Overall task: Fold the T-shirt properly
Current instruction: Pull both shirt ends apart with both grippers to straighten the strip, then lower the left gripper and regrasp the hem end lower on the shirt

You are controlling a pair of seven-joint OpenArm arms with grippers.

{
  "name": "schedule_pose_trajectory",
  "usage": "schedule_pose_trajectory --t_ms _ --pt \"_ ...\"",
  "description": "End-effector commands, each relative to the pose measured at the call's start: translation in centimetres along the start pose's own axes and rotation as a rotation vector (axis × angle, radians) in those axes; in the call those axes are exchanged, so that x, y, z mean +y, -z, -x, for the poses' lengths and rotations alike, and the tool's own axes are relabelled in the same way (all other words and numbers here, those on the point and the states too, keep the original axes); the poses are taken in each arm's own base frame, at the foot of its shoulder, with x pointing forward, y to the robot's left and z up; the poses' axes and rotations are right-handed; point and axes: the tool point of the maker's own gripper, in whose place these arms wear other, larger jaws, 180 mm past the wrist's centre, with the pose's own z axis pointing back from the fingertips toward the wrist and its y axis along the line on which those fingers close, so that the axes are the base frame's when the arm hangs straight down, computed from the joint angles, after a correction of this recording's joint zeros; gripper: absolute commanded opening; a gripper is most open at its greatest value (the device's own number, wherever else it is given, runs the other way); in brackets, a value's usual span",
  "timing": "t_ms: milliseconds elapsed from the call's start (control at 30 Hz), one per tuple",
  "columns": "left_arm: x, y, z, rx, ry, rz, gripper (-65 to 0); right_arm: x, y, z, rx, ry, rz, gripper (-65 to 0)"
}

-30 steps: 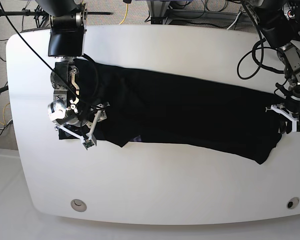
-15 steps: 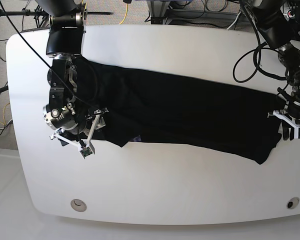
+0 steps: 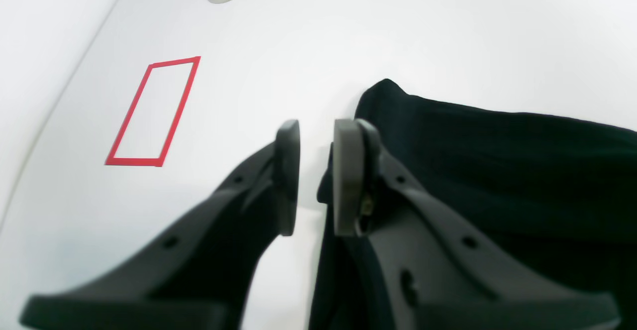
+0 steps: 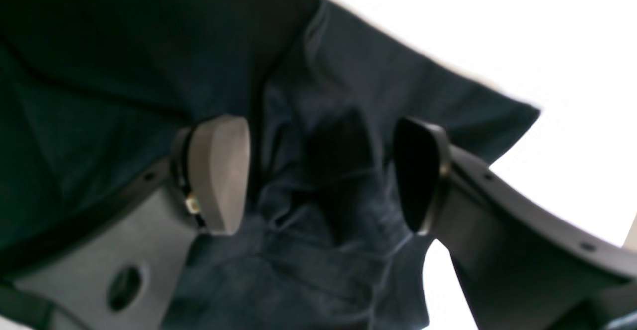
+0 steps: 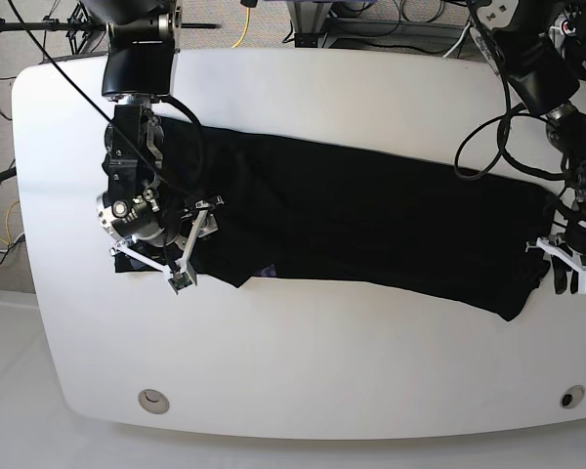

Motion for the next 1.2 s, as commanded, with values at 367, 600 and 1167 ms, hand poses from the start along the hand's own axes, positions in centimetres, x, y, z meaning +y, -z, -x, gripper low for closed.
schedule_pose_trajectory --t_ms 367,600,1167 --pt "0.6 2.3 -3.2 -0.055 -0.003 0.029 -16.6 0.4 -0.1 0.1 -0.021 0.001 -0.011 -21.4" --pt "-1.2 4.6 -2.5 -0.012 -0.055 0.137 -17.1 0.6 -0.1 0.6 -0.014 0.000 -0.014 -21.4" --pt "-1.8 7.9 -0.3 0.005 -0.244 0.204 -16.6 1.1 0.1 1.8 0.009 0.001 -0.024 -21.4"
